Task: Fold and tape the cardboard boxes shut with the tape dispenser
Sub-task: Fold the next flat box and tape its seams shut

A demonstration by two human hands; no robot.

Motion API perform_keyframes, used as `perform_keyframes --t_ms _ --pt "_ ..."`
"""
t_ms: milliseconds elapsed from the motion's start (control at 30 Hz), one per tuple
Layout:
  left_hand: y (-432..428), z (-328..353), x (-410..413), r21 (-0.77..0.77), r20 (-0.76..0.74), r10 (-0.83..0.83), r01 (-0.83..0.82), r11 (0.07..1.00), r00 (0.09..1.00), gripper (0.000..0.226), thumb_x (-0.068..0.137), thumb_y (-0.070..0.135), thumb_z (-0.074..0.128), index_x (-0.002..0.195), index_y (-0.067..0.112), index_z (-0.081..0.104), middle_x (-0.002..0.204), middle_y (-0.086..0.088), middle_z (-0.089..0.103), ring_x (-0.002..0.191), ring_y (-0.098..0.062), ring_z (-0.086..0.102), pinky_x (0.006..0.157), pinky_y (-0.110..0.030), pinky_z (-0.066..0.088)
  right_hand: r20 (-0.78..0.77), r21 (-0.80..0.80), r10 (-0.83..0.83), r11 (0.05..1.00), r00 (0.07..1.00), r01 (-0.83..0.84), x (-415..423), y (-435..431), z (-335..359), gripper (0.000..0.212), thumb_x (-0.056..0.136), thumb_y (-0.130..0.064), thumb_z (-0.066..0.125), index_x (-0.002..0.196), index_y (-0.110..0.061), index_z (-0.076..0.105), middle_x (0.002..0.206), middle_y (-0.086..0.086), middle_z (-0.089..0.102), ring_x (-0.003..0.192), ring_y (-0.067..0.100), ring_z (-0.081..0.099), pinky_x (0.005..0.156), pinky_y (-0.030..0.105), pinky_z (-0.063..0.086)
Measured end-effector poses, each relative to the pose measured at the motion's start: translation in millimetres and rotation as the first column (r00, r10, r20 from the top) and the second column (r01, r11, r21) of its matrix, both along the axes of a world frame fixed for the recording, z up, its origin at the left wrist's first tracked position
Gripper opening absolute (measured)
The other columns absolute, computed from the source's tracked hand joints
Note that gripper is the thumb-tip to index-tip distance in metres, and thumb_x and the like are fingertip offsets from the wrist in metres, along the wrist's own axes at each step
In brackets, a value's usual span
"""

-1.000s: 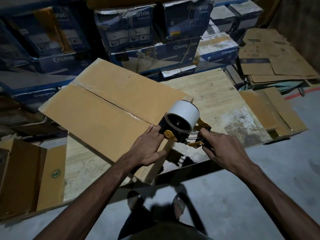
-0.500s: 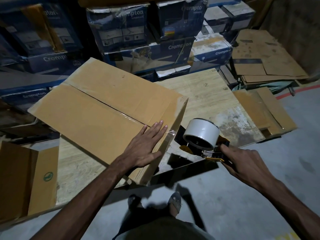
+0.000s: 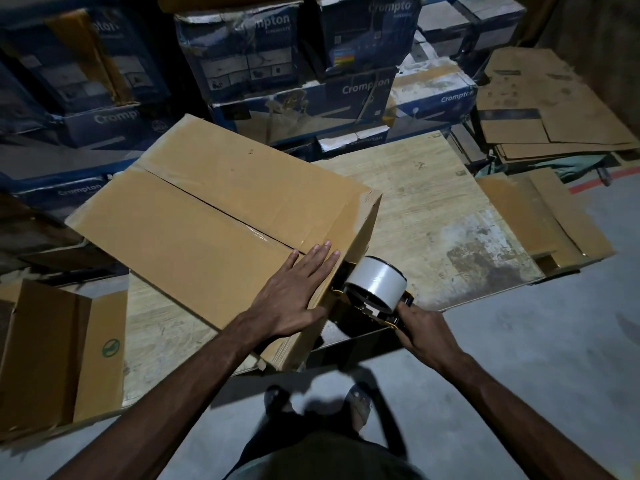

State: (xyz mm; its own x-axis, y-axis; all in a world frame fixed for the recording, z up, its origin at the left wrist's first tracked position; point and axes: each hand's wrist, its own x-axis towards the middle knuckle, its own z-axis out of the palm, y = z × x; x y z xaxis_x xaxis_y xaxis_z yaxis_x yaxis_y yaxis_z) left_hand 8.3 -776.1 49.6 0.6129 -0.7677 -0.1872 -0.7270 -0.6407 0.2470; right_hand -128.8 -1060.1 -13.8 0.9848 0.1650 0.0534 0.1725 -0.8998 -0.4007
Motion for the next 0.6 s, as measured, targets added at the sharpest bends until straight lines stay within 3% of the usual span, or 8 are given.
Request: perform_keyframes --t_ms 133,233,333,400,467,533,600 --pt "-1 0 0 0.007 -0.009 -0.005 0.005 1.000 1.000 0.111 0.082 0.054 0.054 0.162 0.031 -0.020 0.170 0.006 -0.026 0.157 -0.009 -0.021 0.128 -0.039 -0.011 -0.002 0.009 0.000 1.000 1.000 0.000 6 -5 1 0.064 0.072 -0.008 0.086 0.120 -0.018 0.045 0.083 0.012 0.067 0.061 0.037 0.064 0.049 0.034 0.046" --pt "-2 3 0 0.000 -0.024 -0.005 0.005 1.000 1.000 0.109 0.080 0.060 0.043 0.163 0.030 -0.020 0.170 0.005 -0.026 0.157 -0.009 -0.021 0.127 -0.038 -0.012 -0.021 0.048 -0.032 0.998 0.999 0.033 8 0 9 0.050 0.084 -0.013 0.074 0.122 -0.019 0.043 0.077 0.006 0.062 0.063 0.032 0.059 0.051 0.033 0.035" --pt "-2 3 -1 -0.008 -0.027 -0.010 0.010 1.000 1.000 0.110 0.080 0.057 0.048 0.163 0.030 -0.019 0.170 0.004 -0.026 0.157 -0.010 -0.021 0.128 -0.040 -0.012 -0.134 0.130 -0.063 0.988 0.989 0.080 6 11 12 0.033 0.091 -0.021 0.062 0.116 -0.022 0.042 0.063 -0.002 0.048 0.058 0.027 0.046 0.050 0.036 0.022" --pt "-2 2 0 -0.006 -0.019 -0.009 0.009 1.000 1.000 0.112 0.081 0.052 0.055 0.163 0.032 -0.019 0.170 0.005 -0.026 0.157 -0.011 -0.021 0.128 -0.041 -0.011 -0.195 0.213 -0.072 0.970 0.978 0.114 -1 13 4 0.027 0.091 -0.024 0.061 0.110 -0.028 0.041 0.058 -0.001 0.041 0.053 0.022 0.041 0.050 0.036 0.022" --pt "-2 3 1 -0.004 -0.022 -0.006 0.006 1.000 1.000 0.113 0.081 0.052 0.056 0.162 0.034 -0.020 0.170 0.005 -0.026 0.157 -0.012 -0.020 0.128 -0.042 -0.011 -0.299 0.388 -0.081 0.900 0.951 0.199 -13 13 -7 0.025 0.094 -0.021 0.062 0.109 -0.029 0.044 0.057 0.006 0.045 0.046 0.020 0.041 0.049 0.033 0.028" --pt "-2 3 0 0.000 -0.018 -0.007 0.007 1.000 1.000 0.113 0.082 0.051 0.058 0.162 0.034 -0.020 0.170 0.005 -0.026 0.157 -0.012 -0.020 0.128 -0.043 -0.010 -0.406 0.576 -0.095 0.745 0.909 0.336 -24 12 -16 0.026 0.097 -0.012 0.065 0.114 -0.021 0.048 0.059 0.009 0.050 0.042 0.023 0.043 0.048 0.030 0.034" --pt "-1 4 0 0.013 -0.013 -0.006 0.006 1.000 1.000 0.115 0.082 0.048 0.061 0.162 0.034 -0.019 0.170 0.005 -0.025 0.157 -0.012 -0.020 0.129 -0.043 -0.009 -0.499 0.624 -0.193 0.596 0.845 0.504 -31 9 -32 0.031 0.095 -0.005 0.067 0.117 -0.021 0.051 0.066 0.009 0.057 0.044 0.025 0.048 0.049 0.031 0.041"
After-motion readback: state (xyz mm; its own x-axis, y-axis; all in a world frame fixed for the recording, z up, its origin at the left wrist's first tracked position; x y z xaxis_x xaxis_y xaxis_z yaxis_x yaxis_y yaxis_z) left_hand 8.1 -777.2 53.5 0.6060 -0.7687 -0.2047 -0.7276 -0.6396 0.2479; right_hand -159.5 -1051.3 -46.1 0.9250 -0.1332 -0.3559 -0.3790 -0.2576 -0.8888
